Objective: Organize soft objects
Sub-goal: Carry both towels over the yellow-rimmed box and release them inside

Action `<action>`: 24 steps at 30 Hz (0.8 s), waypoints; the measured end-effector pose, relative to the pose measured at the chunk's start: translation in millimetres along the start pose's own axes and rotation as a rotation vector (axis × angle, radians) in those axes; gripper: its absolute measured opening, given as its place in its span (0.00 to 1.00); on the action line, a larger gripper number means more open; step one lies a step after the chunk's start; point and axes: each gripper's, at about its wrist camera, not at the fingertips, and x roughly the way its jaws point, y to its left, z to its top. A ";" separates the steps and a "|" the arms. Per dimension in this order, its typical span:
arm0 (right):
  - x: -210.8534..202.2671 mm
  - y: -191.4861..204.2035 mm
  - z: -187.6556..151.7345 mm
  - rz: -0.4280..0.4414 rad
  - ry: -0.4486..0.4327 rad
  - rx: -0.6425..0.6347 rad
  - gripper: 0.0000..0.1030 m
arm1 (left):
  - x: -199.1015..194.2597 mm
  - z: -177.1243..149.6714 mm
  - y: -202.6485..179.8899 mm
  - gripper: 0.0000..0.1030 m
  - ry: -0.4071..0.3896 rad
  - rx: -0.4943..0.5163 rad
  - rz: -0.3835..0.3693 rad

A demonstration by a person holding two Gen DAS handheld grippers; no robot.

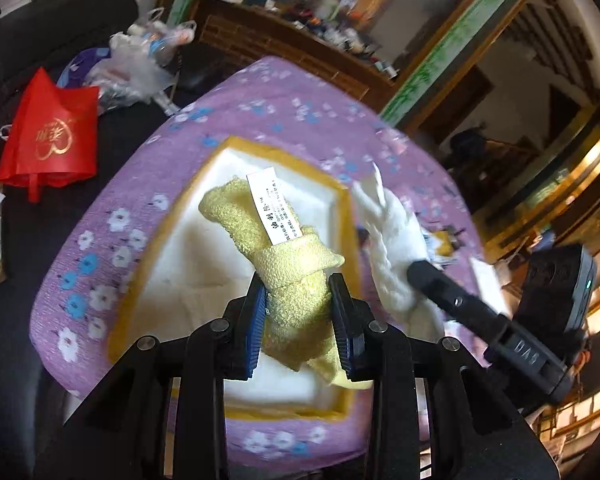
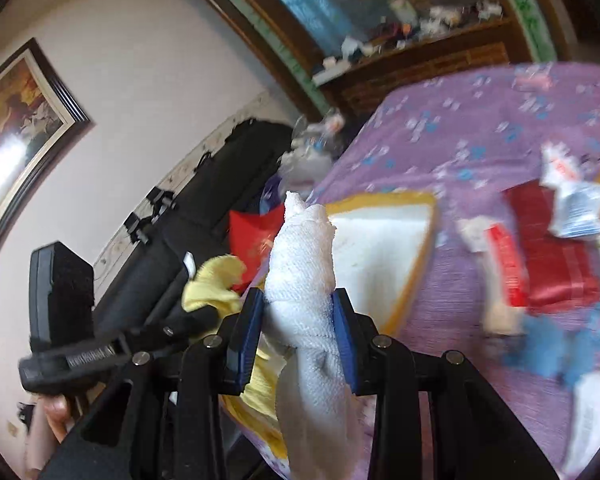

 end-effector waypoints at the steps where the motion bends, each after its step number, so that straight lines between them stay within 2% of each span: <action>1: 7.5 -0.9 0.6 0.006 0.012 0.005 0.33 | 3.8 2.6 4.3 0.29 0.005 0.005 0.001; 4: 32.9 4.6 5.2 -0.010 0.033 -0.010 0.33 | 16.6 10.4 20.7 0.29 0.033 0.005 0.032; 9: 62.3 5.7 8.4 -0.052 0.067 -0.019 0.33 | 41.8 19.3 36.9 0.29 0.088 0.014 0.040; 12: 76.3 9.8 2.6 -0.110 0.079 -0.062 0.33 | 57.5 18.6 37.9 0.29 0.121 0.040 0.064; 14: 83.1 11.3 -1.7 -0.157 0.085 -0.088 0.33 | 66.3 16.3 36.7 0.30 0.143 0.053 0.058; 18: 94.2 5.3 -7.2 -0.211 0.111 -0.076 0.36 | 71.5 17.7 39.1 0.31 0.131 0.039 0.032; 19: 93.7 2.7 -6.9 -0.207 0.109 -0.065 0.36 | 72.8 16.6 38.7 0.32 0.126 0.043 0.023; 21: 88.3 -2.1 -5.9 -0.183 0.095 -0.041 0.39 | 75.0 13.7 38.9 0.40 0.127 0.044 0.004; 22: 87.7 -4.4 -5.6 -0.172 0.092 -0.030 0.41 | 75.9 11.8 40.2 0.47 0.128 0.033 -0.008; 23: 84.3 -8.8 -5.7 -0.159 0.085 -0.011 0.43 | 75.8 9.8 41.6 0.49 0.126 0.020 -0.012; 24: 83.6 -10.1 -5.8 -0.154 0.081 0.000 0.50 | 75.0 8.6 42.4 0.49 0.121 0.011 -0.011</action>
